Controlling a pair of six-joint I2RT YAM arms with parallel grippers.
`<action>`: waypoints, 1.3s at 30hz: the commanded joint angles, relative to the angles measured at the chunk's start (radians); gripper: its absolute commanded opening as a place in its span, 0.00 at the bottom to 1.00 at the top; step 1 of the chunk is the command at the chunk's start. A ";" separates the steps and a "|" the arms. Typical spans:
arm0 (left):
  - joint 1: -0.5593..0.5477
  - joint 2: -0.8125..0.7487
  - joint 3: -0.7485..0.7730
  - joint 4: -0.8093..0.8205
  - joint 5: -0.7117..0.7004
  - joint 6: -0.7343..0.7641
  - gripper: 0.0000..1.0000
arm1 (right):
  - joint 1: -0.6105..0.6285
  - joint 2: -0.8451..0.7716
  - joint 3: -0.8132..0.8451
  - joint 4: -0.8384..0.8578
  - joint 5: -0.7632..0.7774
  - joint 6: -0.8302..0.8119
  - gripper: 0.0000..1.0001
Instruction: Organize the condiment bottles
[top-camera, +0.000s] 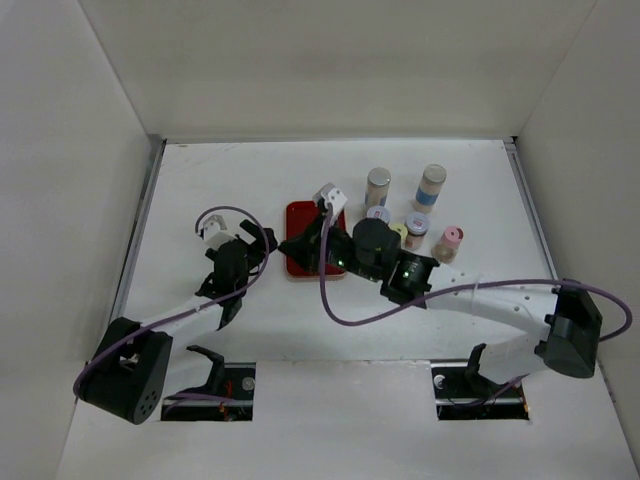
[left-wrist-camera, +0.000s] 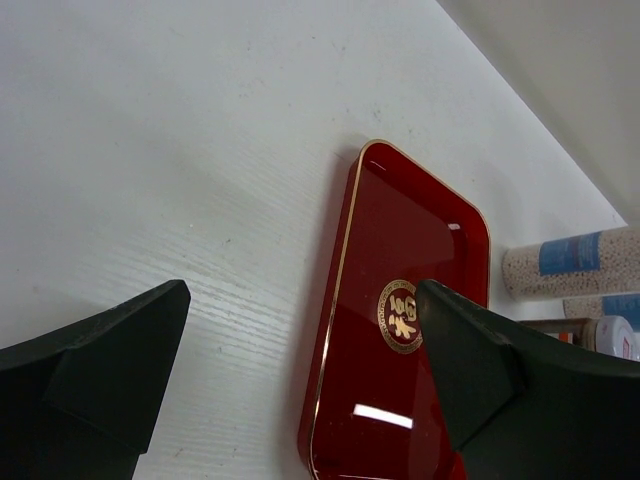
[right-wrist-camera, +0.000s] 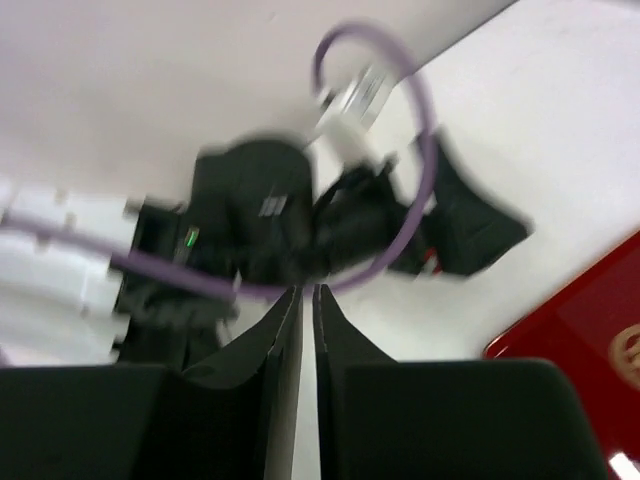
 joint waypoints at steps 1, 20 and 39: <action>0.005 -0.044 -0.022 0.065 0.008 -0.020 1.00 | -0.060 0.052 0.180 -0.079 0.129 -0.068 0.17; -0.001 -0.022 -0.038 0.087 0.010 -0.032 1.00 | -0.537 0.249 0.599 -0.578 0.512 -0.136 0.50; -0.001 0.007 -0.025 0.093 0.037 -0.033 1.00 | -0.611 0.511 0.662 -0.629 0.341 -0.134 1.00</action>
